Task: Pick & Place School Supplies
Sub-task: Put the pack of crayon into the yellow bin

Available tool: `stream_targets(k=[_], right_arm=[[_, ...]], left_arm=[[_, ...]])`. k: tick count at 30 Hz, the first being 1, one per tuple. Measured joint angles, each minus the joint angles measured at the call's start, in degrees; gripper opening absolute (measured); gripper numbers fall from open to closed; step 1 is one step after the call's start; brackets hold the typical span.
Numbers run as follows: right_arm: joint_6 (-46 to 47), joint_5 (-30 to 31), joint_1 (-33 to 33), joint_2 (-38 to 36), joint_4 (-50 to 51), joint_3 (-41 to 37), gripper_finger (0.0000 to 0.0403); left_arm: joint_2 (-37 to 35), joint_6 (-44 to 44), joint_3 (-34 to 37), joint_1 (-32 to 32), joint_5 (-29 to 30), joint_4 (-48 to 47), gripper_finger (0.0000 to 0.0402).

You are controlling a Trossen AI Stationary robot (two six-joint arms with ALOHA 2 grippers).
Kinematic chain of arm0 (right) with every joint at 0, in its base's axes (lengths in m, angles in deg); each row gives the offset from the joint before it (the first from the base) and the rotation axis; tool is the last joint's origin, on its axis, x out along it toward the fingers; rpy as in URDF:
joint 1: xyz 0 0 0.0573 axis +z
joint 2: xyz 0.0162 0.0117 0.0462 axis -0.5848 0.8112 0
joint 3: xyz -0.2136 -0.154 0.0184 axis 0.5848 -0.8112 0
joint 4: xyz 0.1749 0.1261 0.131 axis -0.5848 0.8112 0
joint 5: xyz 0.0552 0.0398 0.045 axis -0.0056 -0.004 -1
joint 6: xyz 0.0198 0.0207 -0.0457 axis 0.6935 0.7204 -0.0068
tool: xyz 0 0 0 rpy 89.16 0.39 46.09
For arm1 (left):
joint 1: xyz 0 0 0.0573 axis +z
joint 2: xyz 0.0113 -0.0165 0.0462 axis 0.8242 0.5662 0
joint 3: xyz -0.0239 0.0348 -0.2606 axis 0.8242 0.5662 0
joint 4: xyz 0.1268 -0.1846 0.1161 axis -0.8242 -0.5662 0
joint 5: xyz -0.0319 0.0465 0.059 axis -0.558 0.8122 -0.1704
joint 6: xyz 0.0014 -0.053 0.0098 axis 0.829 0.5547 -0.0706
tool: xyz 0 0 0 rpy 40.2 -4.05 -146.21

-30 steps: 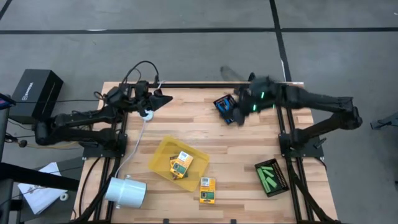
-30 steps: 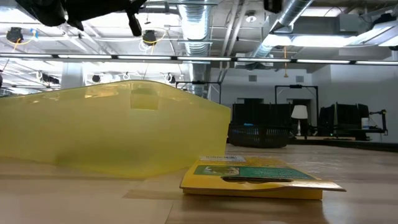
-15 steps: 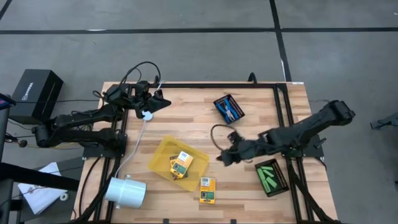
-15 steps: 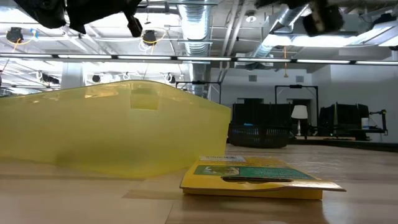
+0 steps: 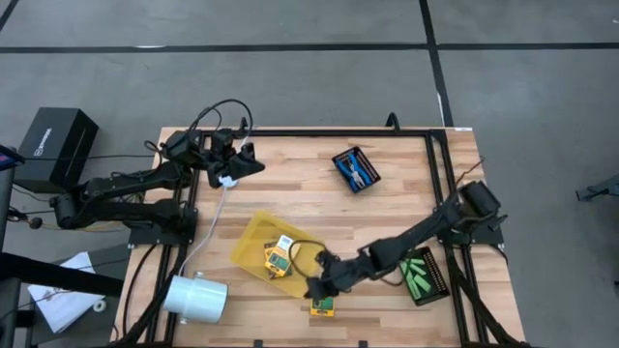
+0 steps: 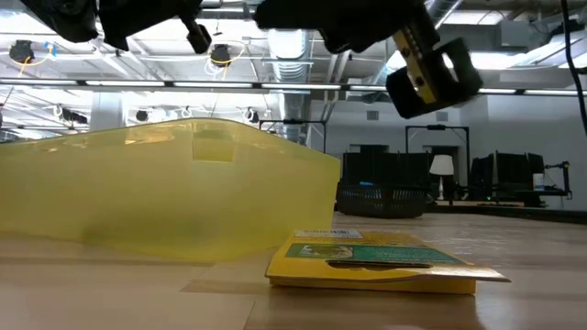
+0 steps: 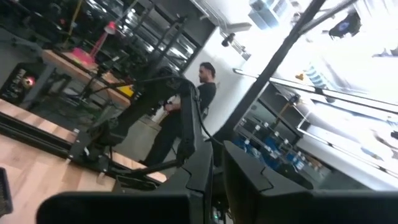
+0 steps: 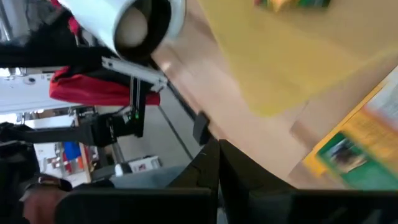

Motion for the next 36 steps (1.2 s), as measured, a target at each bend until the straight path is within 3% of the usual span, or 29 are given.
stream_targets(k=[7,16,36], right_arm=[[3.0,-0.2,2.4,4.7,0.0,3.4,0.0],[6.6,-0.6,2.0,5.0,15.8,3.3,0.0],[5.1,-3.6,-1.5,5.0,14.0,-3.5,0.0]], left_arm=[[0.0,0.3,0.0,0.0,-2.3,-0.2,0.003],[0.0,0.4,0.0,0.0,-2.5,-0.6,0.003],[0.0,0.0,0.0,0.0,-2.5,-0.9,0.003]])
